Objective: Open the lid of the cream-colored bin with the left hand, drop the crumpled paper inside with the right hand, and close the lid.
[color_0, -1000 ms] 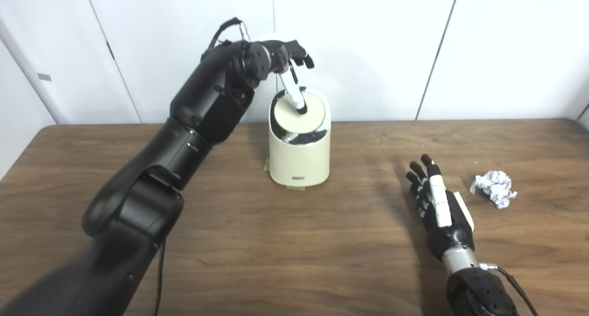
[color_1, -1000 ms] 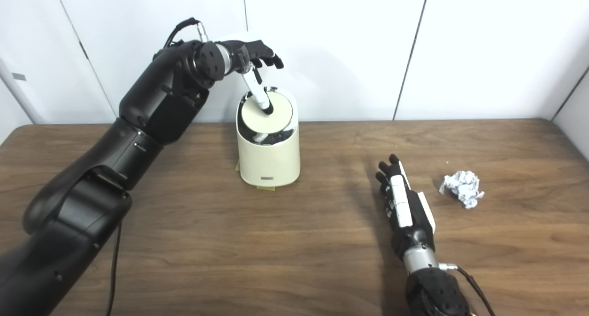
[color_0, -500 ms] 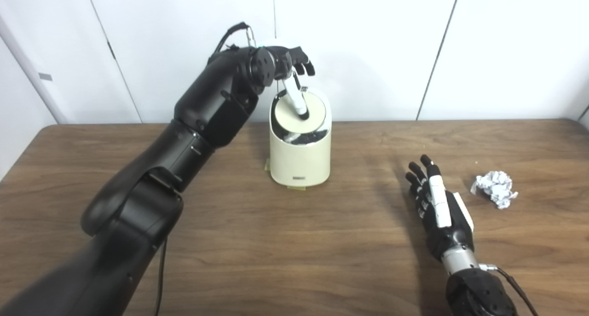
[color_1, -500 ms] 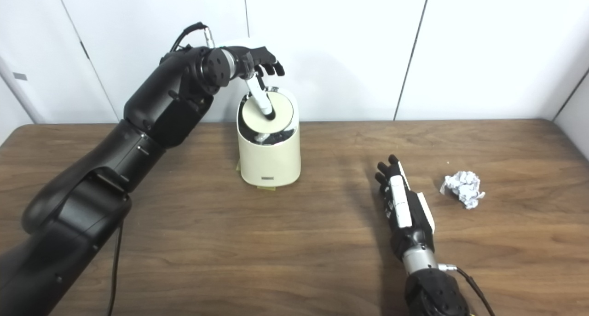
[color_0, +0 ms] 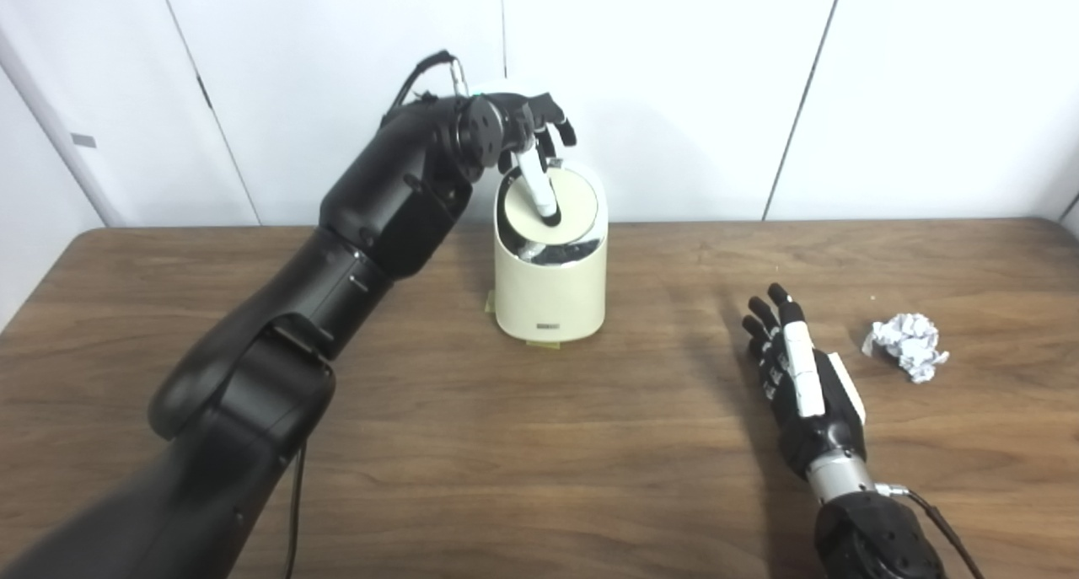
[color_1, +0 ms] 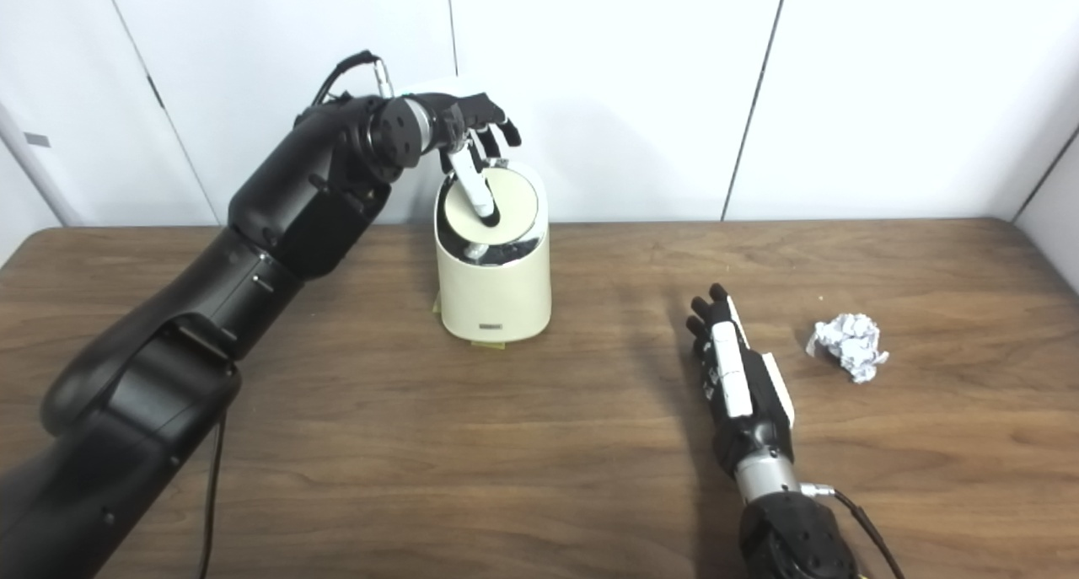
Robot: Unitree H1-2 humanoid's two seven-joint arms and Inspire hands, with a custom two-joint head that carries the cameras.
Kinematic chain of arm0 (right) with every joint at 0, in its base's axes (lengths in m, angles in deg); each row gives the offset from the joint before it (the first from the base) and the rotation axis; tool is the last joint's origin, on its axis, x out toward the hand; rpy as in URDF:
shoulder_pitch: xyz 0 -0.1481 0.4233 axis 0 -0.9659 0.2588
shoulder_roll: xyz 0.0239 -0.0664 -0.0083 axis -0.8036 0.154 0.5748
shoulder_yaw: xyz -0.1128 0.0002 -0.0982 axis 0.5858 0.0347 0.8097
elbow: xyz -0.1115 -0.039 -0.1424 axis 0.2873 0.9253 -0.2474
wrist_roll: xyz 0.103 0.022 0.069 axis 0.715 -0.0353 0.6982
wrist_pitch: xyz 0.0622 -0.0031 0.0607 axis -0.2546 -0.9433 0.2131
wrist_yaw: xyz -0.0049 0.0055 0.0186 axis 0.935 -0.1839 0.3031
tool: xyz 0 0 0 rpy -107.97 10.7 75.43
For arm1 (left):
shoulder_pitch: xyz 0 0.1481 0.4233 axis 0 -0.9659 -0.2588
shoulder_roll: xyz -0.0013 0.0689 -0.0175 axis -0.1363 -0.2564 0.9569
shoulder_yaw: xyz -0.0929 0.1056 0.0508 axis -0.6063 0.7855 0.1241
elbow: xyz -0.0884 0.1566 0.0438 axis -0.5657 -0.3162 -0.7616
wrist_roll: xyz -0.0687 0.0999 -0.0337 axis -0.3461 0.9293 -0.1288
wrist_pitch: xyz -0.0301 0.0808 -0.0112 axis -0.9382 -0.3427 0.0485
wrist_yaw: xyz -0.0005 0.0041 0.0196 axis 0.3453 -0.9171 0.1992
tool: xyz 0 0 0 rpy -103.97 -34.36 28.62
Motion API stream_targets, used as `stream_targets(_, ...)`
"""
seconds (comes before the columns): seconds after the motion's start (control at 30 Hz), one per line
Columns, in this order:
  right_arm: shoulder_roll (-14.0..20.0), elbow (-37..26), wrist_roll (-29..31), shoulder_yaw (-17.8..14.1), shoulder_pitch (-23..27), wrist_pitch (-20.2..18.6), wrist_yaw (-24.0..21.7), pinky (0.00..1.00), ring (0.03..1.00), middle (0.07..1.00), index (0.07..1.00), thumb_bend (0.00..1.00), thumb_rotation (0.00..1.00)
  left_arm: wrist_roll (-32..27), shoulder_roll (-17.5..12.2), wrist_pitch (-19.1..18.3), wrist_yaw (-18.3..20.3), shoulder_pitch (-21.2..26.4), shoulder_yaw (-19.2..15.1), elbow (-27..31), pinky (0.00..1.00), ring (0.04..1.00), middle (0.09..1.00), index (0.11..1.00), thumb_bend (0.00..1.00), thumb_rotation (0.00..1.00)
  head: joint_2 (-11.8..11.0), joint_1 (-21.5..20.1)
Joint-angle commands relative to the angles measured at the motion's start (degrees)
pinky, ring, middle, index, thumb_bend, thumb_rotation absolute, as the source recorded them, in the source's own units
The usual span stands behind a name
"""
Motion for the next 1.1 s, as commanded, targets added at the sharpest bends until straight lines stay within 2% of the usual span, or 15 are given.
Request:
stream_targets(0.0,-0.23,-1.49,0.47,0.44,1.11,-0.05,-0.81,1.00,0.955,0.962,1.000,0.65,0.90,1.76,-0.53,0.16,-1.91,3.14,0.62,-0.23,0.66,0.850,0.879,0.870,0.90,0.00,0.08,-0.15)
stream_targets(0.13,-0.27,-1.86,0.54,0.52,1.05,-0.22,-0.88,1.00,0.957,0.965,1.000,0.66,0.90,2.41,-0.52,0.42,-2.02,2.69,1.51,-0.19,0.74,0.914,0.930,0.872,0.91,0.00,0.17,-0.21)
stream_targets(0.23,-0.33,-2.27,0.60,0.55,0.94,-0.49,-0.86,1.00,0.958,0.963,1.000,0.66,0.90,3.26,-0.64,0.50,-1.46,2.15,2.88,0.48,0.72,0.914,0.949,0.873,0.92,0.01,0.41,-0.29)
stream_targets(0.3,-0.31,-2.43,0.71,0.56,0.90,-0.55,-0.95,1.00,0.960,0.965,1.000,0.66,0.89,3.63,-0.57,0.57,-1.25,1.74,3.68,0.63,0.74,0.935,0.962,0.877,0.91,0.02,0.44,-0.35)
stream_targets(0.67,-0.72,-2.76,0.85,0.44,0.89,-0.87,-0.77,1.00,0.960,0.970,1.000,0.64,0.90,4.18,-0.18,1.66,-1.61,0.21,5.72,0.47,0.77,0.917,0.948,0.888,0.90,0.00,0.80,-0.75)
stream_targets(0.8,-0.90,-2.71,0.93,0.35,0.91,-0.90,-0.73,1.00,0.959,0.965,1.000,0.64,0.89,3.46,-0.28,1.65,-1.33,0.50,5.32,0.44,0.76,0.918,0.952,0.892,0.89,0.00,0.75,-0.72)
stream_targets(0.9,-1.01,-2.69,0.84,0.35,1.01,-0.86,-0.61,1.00,0.960,0.963,1.000,0.64,0.90,1.71,-0.31,0.60,-0.51,0.92,3.43,1.11,0.78,0.935,0.962,0.887,0.89,0.00,0.79,-1.04)
stream_targets(0.97,-1.07,-2.76,0.79,0.32,1.05,-0.94,-0.50,1.00,0.956,0.964,1.000,0.64,0.89,-0.91,-0.09,-0.54,0.32,1.06,0.41,1.82,0.48,0.663,0.754,0.879,0.88,0.00,0.79,-1.04)
stream_targets(1.0,-1.05,-2.69,0.80,0.28,1.06,-0.87,-0.53,1.00,0.956,0.966,1.000,0.64,0.89,-2.30,-0.20,-0.85,1.13,1.26,-1.21,2.23,0.50,0.666,0.753,0.881,0.88,0.00,0.79,-1.04)
stream_targets(1.03,-0.97,-2.61,0.78,0.28,1.07,-0.81,-0.59,1.00,0.956,0.968,1.000,0.64,0.89,-3.45,-0.29,-0.98,2.00,1.47,-2.82,2.47,0.61,0.739,0.808,0.889,0.87,0.00,0.71,-0.96)
stream_targets(1.07,-0.87,-2.48,0.72,0.28,1.10,-0.75,-0.64,1.00,0.956,0.970,1.000,0.64,0.89,-4.29,-0.29,-1.01,2.86,1.63,-4.69,2.61,0.80,0.855,0.893,0.901,0.85,0.00,0.71,-0.96)
